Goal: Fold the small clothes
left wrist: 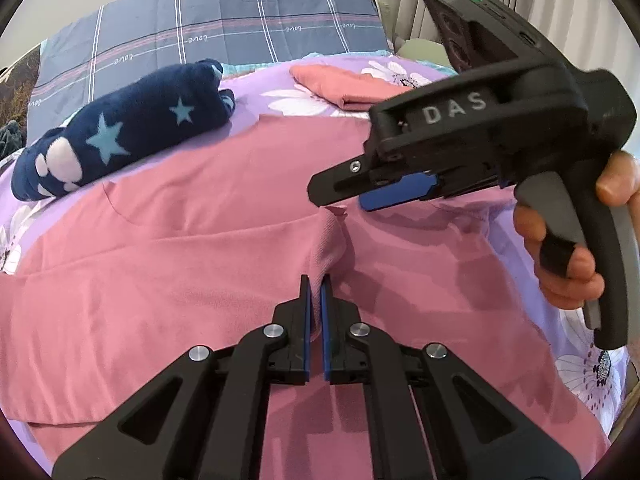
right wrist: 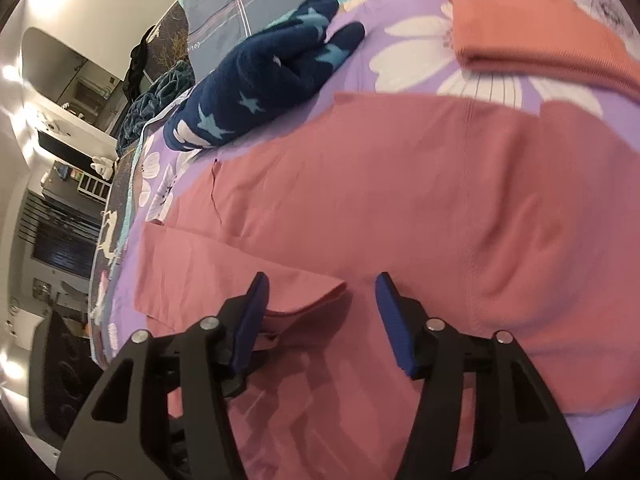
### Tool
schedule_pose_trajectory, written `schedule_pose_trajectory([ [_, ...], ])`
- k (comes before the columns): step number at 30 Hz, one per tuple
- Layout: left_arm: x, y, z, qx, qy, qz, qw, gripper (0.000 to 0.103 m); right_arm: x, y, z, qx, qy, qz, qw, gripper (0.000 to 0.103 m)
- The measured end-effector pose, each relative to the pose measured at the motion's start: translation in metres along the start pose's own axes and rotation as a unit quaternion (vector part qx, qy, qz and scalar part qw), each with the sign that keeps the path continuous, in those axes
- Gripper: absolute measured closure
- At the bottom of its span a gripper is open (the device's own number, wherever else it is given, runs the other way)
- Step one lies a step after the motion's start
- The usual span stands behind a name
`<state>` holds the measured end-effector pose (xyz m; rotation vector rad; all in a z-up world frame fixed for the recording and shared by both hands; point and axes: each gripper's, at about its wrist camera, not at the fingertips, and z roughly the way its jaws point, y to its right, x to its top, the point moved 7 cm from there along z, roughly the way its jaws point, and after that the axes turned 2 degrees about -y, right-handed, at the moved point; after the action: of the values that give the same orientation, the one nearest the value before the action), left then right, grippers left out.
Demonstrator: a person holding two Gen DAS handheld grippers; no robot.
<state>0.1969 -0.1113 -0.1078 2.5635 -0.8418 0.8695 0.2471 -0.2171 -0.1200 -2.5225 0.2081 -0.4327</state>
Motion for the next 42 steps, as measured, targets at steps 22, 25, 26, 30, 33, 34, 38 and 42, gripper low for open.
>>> schedule_pose_trajectory([
  [22, 0.048, 0.070, 0.013, -0.051, 0.046, 0.024, 0.9973, 0.092, 0.030, 0.044, -0.044, -0.111, 0.077, -0.033, 0.990, 0.098],
  [25, 0.035, 0.064, 0.022, -0.022, 0.029, 0.020, 0.9991, 0.058, 0.021, 0.070, -0.042, -0.121, 0.071, 0.008, 0.990, 0.081],
  [26, 0.031, 0.060, 0.019, -0.019, 0.030, 0.023, 0.9991, 0.057, 0.019, 0.071, -0.045, -0.113, 0.073, 0.009, 0.991, 0.081],
  [30, 0.013, 0.021, -0.006, 0.039, 0.045, 0.032, 0.9977, 0.046, 0.002, 0.058, -0.065, -0.106, 0.088, -0.032, 0.990, 0.078],
  [33, -0.006, -0.030, -0.034, 0.125, 0.051, 0.026, 0.9905, 0.044, -0.019, 0.037, -0.069, -0.068, 0.076, -0.068, 0.993, 0.078],
  [34, -0.016, -0.053, -0.045, 0.151, 0.050, 0.010, 0.9873, 0.043, -0.026, 0.031, -0.067, -0.064, 0.069, -0.079, 0.992, 0.078],
  [38, -0.069, -0.138, -0.088, 0.234, 0.035, -0.071, 0.9691, 0.041, -0.044, 0.032, -0.049, -0.089, 0.047, -0.096, 0.990, 0.068],
  [42, -0.107, -0.201, -0.108, 0.264, 0.013, -0.144, 0.9535, 0.041, -0.044, 0.044, -0.035, -0.090, 0.046, -0.060, 0.993, 0.068],
])
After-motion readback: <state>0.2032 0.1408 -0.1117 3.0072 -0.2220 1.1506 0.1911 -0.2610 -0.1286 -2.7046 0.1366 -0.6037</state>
